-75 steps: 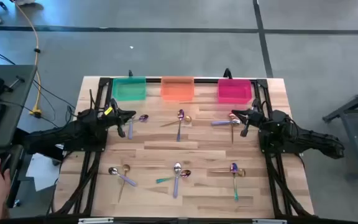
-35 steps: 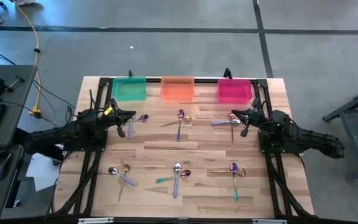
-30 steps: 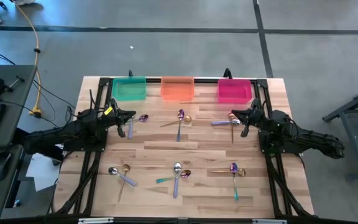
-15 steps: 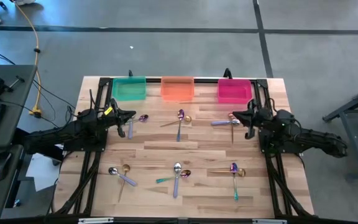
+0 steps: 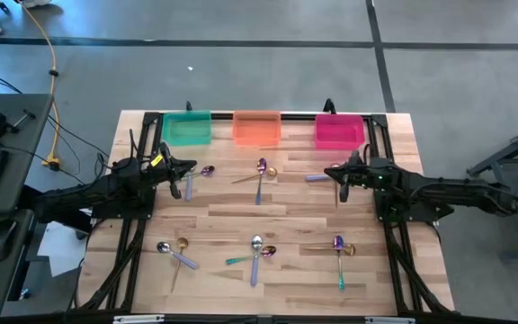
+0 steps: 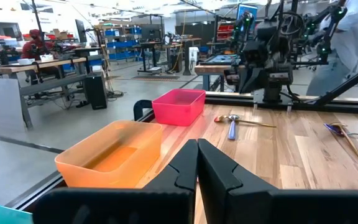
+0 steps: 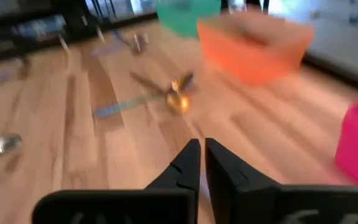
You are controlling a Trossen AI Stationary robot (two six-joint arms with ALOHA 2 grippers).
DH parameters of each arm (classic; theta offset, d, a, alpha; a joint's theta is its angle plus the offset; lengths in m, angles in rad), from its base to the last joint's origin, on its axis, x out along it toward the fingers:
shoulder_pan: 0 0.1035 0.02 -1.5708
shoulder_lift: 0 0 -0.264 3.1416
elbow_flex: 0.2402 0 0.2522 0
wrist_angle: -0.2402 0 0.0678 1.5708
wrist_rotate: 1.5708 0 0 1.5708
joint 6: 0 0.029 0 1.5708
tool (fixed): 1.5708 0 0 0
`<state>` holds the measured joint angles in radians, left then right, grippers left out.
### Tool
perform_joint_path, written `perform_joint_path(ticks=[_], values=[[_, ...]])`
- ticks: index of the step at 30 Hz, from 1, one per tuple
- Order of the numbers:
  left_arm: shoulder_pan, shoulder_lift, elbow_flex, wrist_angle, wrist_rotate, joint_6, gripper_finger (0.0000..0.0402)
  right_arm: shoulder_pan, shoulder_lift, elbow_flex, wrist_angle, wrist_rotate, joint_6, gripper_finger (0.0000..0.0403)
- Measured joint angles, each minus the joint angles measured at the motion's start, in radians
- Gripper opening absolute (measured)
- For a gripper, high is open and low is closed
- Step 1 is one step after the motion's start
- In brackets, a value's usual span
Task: Sort silverware by color (type)
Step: Put the purple spoon into the red bin
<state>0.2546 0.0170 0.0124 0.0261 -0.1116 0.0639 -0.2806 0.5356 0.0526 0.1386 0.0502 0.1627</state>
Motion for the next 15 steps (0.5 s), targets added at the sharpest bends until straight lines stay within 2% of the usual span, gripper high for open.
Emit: perform_joint_path(ticks=[10, 15], values=[[0.000, 0.000, 0.000, 0.000, 0.000, 0.000, 0.0001, 0.000, 0.184, 0.082, -0.048, 0.000, 0.039, 0.0106], [0.000, 0.000, 0.000, 0.000, 0.000, 0.000, 0.0000, 0.000, 0.280, 0.191, -0.184, 0.048, -0.011, 0.0128]])
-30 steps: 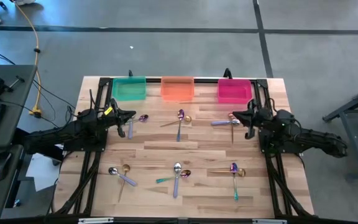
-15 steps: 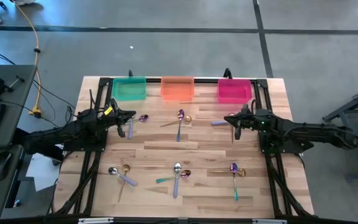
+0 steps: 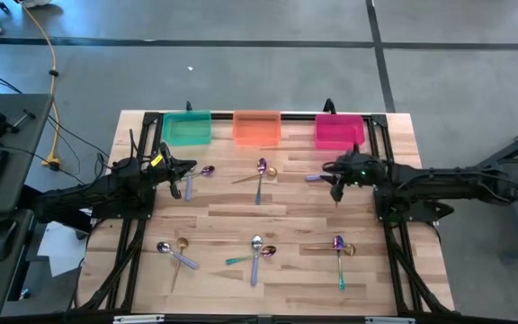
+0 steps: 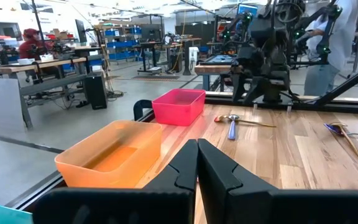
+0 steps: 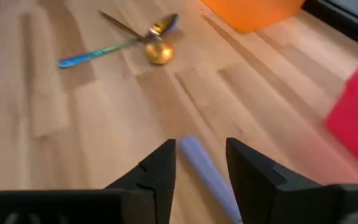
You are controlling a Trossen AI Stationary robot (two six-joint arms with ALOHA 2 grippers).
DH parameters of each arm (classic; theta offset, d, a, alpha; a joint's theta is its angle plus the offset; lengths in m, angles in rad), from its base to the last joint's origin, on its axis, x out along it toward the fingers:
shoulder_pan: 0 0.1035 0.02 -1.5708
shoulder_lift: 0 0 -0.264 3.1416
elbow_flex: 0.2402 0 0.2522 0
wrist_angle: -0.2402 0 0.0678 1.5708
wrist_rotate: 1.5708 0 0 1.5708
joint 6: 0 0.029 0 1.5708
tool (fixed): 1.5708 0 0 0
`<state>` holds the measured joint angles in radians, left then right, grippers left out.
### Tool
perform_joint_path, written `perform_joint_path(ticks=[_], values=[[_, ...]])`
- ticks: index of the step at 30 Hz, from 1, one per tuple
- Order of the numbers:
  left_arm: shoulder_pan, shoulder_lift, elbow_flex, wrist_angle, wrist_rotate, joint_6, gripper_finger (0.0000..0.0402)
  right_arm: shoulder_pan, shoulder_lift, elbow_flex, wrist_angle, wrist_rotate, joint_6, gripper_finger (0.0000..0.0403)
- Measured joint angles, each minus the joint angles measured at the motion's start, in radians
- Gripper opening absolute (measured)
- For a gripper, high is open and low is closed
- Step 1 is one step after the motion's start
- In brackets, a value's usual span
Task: Sort silverware by color (type)
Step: Put the purple spoon into the red bin
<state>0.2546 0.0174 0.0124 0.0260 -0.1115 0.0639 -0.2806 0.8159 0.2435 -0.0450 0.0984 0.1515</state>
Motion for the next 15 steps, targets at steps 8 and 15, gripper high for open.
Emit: perform_joint_path(ticks=[8, 15], values=[[0.000, 0.000, 0.000, 0.000, 0.000, 0.000, 0.0001, -0.001, 0.219, 0.213, -0.286, 0.041, -0.062, 0.0131], [0.000, 0.000, 0.000, 0.000, 0.000, 0.000, 0.0001, -0.044, 0.418, 0.356, -0.469, 0.043, -0.165, 0.0131]])
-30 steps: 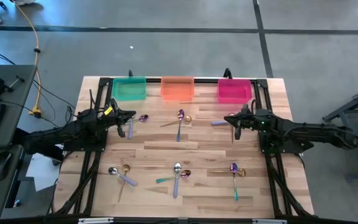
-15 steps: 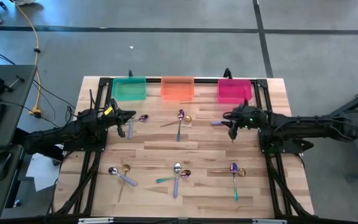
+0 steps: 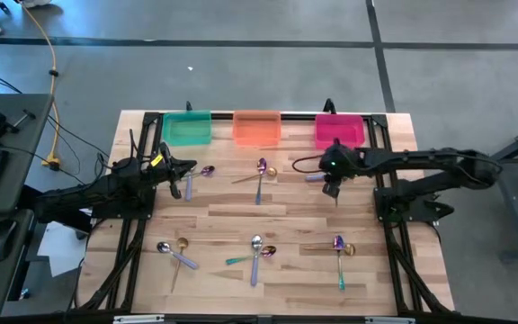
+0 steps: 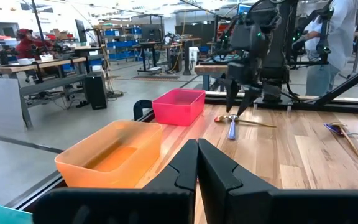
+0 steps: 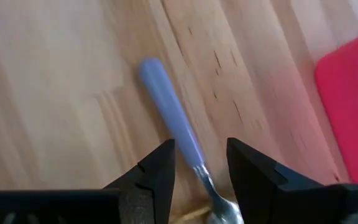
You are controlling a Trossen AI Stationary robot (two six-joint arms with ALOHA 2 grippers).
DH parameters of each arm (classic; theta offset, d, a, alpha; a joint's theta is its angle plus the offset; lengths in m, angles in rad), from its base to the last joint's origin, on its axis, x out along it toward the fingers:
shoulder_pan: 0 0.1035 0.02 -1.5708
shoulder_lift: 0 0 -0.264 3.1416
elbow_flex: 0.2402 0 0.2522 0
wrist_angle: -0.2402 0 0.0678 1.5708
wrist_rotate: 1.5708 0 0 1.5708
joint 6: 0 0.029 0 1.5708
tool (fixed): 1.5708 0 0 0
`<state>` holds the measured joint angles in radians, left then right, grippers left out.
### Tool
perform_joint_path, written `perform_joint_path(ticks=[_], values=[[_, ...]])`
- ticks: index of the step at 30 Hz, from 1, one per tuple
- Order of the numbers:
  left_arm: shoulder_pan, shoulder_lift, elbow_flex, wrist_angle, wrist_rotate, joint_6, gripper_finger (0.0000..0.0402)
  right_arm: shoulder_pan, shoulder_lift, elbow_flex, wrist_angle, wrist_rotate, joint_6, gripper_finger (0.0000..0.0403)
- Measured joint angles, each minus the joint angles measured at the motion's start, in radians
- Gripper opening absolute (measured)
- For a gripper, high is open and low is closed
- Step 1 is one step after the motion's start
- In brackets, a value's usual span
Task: Sort silverware by color (type)
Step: Put the purple spoon into the red bin
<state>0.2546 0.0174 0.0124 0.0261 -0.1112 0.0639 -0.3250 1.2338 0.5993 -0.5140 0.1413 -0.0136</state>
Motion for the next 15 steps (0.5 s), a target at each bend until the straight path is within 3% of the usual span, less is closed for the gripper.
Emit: perform_joint_path(ticks=[4, 9, 15], values=[[0.000, 0.000, 0.000, 0.000, 0.000, 0.000, 0.0000, -0.054, 0.090, 0.061, -0.029, -0.015, -0.093, 0.0131], [0.000, 0.000, 0.000, 0.000, 0.000, 0.000, 0.0001, -0.127, 0.197, 0.118, -0.056, -0.114, -0.178, 0.0131], [0.000, 0.000, 0.000, 0.000, 0.000, 0.000, 0.0001, -0.162, 0.284, 0.160, -0.129, -0.135, -0.236, 0.0131]])
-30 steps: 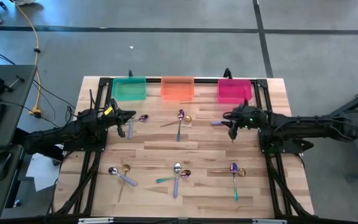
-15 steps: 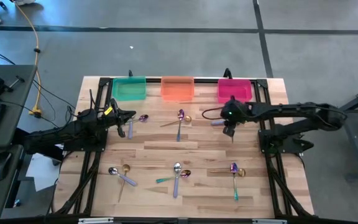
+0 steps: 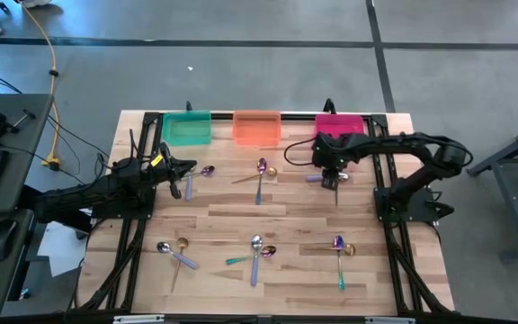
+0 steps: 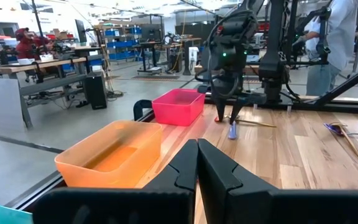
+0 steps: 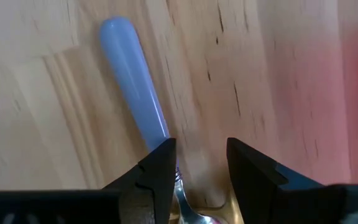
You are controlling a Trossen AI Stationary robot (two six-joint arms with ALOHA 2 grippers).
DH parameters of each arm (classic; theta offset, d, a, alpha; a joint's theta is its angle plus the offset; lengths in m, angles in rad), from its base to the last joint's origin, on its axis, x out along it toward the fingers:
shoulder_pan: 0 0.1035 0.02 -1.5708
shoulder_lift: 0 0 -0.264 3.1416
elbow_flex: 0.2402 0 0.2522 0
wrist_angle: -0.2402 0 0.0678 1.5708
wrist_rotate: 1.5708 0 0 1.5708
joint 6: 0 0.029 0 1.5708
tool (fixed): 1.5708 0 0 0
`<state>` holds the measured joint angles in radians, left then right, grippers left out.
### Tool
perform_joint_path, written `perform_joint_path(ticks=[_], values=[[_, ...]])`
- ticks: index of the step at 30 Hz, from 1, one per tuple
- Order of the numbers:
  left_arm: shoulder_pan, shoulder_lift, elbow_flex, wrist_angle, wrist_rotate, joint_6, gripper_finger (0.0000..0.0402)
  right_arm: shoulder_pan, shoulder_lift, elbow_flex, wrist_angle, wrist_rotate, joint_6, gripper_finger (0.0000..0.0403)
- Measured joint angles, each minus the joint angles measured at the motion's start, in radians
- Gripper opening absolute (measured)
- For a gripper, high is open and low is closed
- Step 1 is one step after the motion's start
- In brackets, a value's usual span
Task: Sort silverware by color (type)
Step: Put the purple spoon into the red bin
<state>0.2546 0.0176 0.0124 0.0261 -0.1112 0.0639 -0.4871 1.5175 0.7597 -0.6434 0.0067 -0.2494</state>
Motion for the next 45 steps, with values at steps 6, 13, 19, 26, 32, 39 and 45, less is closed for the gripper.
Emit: perform_joint_path(ticks=[6, 13, 19, 26, 32, 39, 45], values=[[0.000, 0.000, 0.000, 0.000, 0.000, 0.000, 0.0001, 0.007, -0.007, 0.021, -0.078, 0.003, 0.010, 0.0131], [0.000, 0.000, 0.000, 0.000, 0.000, 0.000, 0.0001, 0.039, -0.037, 0.029, -0.184, 0.025, 0.026, 0.0131], [0.000, 0.000, 0.000, 0.000, 0.000, 0.000, 0.0001, 0.063, -0.038, -0.044, -0.131, 0.035, -0.020, 0.0131], [0.000, 0.000, 0.000, 0.000, 0.000, 0.000, 0.0001, 0.076, -0.041, -0.083, -0.053, 0.048, -0.022, 0.0125], [0.000, 0.000, 0.000, 0.000, 0.000, 0.000, 0.0001, 0.076, -0.041, -0.086, -0.050, 0.041, -0.021, 0.0081], [0.000, 0.000, 0.000, 0.000, 0.000, 0.000, 0.0001, 0.076, -0.041, -0.086, -0.045, 0.029, 0.030, 0.0011], [0.000, 0.000, 0.000, 0.000, 0.000, 0.000, 0.0001, 0.075, -0.040, -0.086, -0.045, 0.009, 0.044, 0.0006]])
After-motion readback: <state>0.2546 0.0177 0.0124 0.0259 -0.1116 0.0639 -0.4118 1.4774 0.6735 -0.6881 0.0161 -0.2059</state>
